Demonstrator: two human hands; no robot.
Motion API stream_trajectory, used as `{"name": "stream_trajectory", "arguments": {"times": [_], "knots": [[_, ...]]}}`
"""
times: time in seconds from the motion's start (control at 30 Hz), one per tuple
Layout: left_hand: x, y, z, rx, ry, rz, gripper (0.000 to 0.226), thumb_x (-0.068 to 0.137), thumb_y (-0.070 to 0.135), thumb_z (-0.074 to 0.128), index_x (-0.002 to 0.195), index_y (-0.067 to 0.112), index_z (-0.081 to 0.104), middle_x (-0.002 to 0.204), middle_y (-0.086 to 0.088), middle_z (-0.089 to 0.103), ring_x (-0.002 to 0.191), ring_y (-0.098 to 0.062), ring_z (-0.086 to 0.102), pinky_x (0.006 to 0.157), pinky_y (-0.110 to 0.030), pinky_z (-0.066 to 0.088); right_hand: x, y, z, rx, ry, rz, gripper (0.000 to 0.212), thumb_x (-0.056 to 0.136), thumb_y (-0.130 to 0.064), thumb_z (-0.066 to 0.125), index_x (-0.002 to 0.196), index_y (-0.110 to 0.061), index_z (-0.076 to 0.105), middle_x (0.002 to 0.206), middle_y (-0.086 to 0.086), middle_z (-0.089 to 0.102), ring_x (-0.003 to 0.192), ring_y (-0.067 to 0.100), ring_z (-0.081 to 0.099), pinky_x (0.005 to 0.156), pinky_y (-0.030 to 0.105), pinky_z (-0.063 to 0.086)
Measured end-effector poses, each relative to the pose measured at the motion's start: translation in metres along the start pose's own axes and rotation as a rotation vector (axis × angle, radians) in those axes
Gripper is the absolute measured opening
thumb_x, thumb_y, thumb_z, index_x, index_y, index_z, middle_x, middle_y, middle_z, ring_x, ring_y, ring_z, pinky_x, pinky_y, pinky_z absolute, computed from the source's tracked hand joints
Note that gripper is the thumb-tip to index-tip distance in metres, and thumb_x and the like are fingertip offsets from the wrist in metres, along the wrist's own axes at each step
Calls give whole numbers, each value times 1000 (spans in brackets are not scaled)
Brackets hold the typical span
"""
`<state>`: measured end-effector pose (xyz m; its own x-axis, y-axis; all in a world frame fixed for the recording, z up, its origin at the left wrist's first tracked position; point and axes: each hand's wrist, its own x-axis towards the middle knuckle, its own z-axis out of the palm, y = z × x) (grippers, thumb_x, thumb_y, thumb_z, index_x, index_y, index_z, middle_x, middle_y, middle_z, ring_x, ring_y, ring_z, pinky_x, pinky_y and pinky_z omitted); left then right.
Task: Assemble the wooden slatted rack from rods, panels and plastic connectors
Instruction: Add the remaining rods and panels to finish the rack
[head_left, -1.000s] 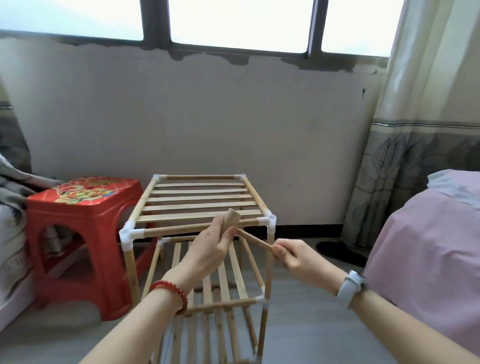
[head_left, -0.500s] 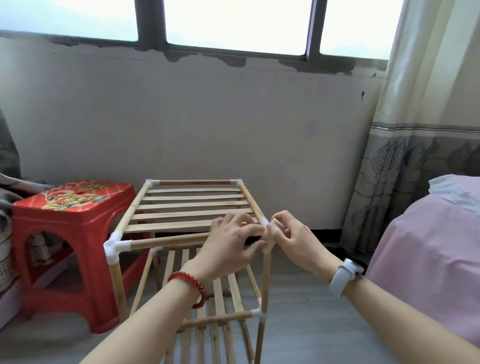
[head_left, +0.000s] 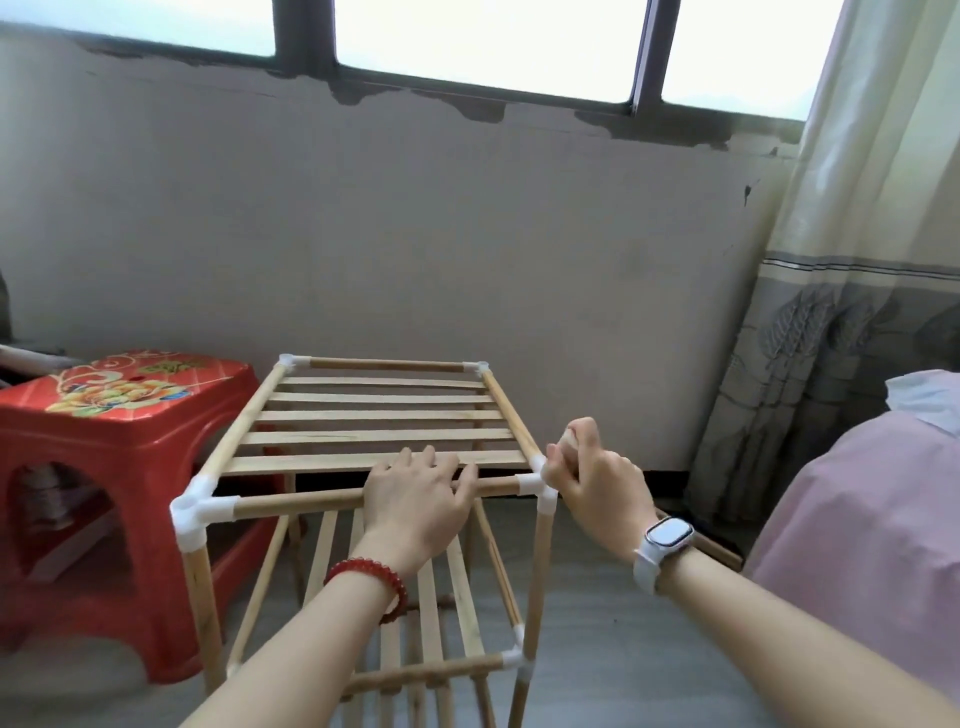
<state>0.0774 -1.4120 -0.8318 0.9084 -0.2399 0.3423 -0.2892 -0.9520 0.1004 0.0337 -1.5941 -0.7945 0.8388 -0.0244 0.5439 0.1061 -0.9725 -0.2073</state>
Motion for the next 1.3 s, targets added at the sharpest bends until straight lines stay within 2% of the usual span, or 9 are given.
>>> {"name": "stream_trajectory", "arguments": {"times": [0.1,0.23,0.37,0.53,0.67,0.87,1.03,1.2,1.3], "knots": [[1,2,1,-1,-6,10,49,97,49,15,135,35,43,141,4,47,134,-20,37,105,-36,30,30,3,-11,-64,-113,-58,19,95,-39,37,88,-24,28,73,-1,59,76,35,60,61,34,35],[0,1,2,7,9,8,50,96,48,15,131,33,47,133,6,52,128,-19,41,99,-36,33,51,1,-28,296,244,99,15,91,-40,33,82,-29,28,72,-8,66,67,18,57,59,31,36],[-2,0,2,-6,-11,4,49,97,49,15,132,32,45,138,3,48,133,-20,37,103,-37,32,25,4,-1,-126,-204,-12,16,95,-36,35,89,-22,29,84,6,65,81,35,60,64,35,36],[0,-1,3,15,2,3,49,97,49,14,131,32,46,139,3,48,133,-20,37,104,-38,30,56,3,-37,336,328,108,12,90,-40,37,87,-28,34,69,-9,67,69,13,61,59,30,40],[-1,0,4,11,-8,2,50,97,49,14,132,32,45,140,2,47,132,-20,38,103,-39,30,17,-3,-4,-116,-254,24,17,96,-33,35,95,-17,36,84,6,62,80,34,58,65,35,37],[0,-1,3,27,13,4,50,97,50,15,130,31,47,138,3,49,130,-19,40,102,-38,30,45,-13,-35,259,238,99,13,93,-33,39,86,-25,32,75,-5,66,66,22,56,59,31,35],[-2,-5,-5,-32,-22,17,48,98,48,18,131,29,47,137,5,49,130,-17,39,104,-38,27,10,-14,-1,123,-203,65,18,97,-34,35,91,-17,36,79,2,64,75,29,58,65,36,42],[-20,-11,-20,-633,125,82,31,100,30,38,123,21,57,121,6,60,116,-8,50,98,-25,38,-9,-34,-13,809,-277,81,15,99,-39,34,102,-32,47,78,-7,54,59,-3,55,51,10,39],[-45,-11,-26,-1045,128,114,25,99,22,40,112,24,61,105,7,67,102,-6,61,89,-25,48,-31,-43,-1,1119,-477,238,40,99,-20,33,135,-36,36,82,2,49,53,0,52,49,16,40]]}}
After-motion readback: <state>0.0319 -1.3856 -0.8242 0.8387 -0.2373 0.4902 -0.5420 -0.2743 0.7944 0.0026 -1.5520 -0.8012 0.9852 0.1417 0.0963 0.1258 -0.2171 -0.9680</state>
